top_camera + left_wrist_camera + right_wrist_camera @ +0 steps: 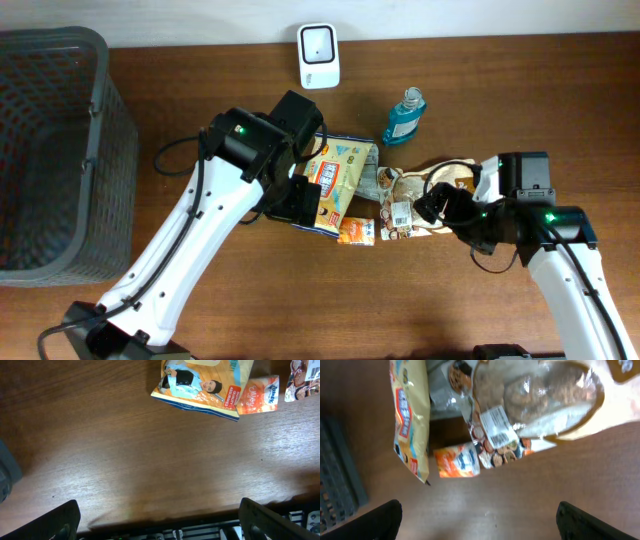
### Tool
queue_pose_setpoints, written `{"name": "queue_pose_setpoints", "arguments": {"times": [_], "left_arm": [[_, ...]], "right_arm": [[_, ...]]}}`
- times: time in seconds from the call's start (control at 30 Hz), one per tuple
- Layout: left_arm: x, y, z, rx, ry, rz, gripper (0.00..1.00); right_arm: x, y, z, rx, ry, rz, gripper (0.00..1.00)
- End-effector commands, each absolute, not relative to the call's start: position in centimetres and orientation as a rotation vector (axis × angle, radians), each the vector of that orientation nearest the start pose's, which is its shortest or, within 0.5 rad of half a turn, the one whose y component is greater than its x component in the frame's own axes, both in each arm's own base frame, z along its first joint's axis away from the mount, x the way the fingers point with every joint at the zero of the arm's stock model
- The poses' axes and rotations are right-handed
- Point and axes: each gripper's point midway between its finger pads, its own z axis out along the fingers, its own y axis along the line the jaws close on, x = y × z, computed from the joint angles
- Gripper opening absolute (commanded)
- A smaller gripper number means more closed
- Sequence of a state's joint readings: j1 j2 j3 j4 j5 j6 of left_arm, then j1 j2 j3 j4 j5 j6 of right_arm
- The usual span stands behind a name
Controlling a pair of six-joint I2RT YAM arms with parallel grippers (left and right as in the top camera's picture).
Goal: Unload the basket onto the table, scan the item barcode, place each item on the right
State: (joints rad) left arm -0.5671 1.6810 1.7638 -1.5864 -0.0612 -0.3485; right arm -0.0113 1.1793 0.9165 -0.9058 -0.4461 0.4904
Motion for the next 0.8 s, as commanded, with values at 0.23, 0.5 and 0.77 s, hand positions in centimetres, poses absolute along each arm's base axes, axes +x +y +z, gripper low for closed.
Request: {"name": "queue_pose_setpoints", "arguments": {"times": [0.23, 0.5, 0.77], "left_arm": [[26.3, -15.1, 21.8, 0.320, 3.009, 0.041, 0.99], [26.3, -15.1, 21.8, 0.320, 3.009, 0.041, 0.99], [26.3, -15.1, 21.8, 0.320, 3.009, 0.041, 0.99]], "right_arm": [[25.1, 9.2, 15.2, 0.473, 2.733, 0.914, 0.98], [24.2, 8.1, 15.2, 0.452, 2.789, 0.799, 0.98], [24.2, 4.7, 20.7, 0.490, 2.760, 0.491, 0.98]]}}
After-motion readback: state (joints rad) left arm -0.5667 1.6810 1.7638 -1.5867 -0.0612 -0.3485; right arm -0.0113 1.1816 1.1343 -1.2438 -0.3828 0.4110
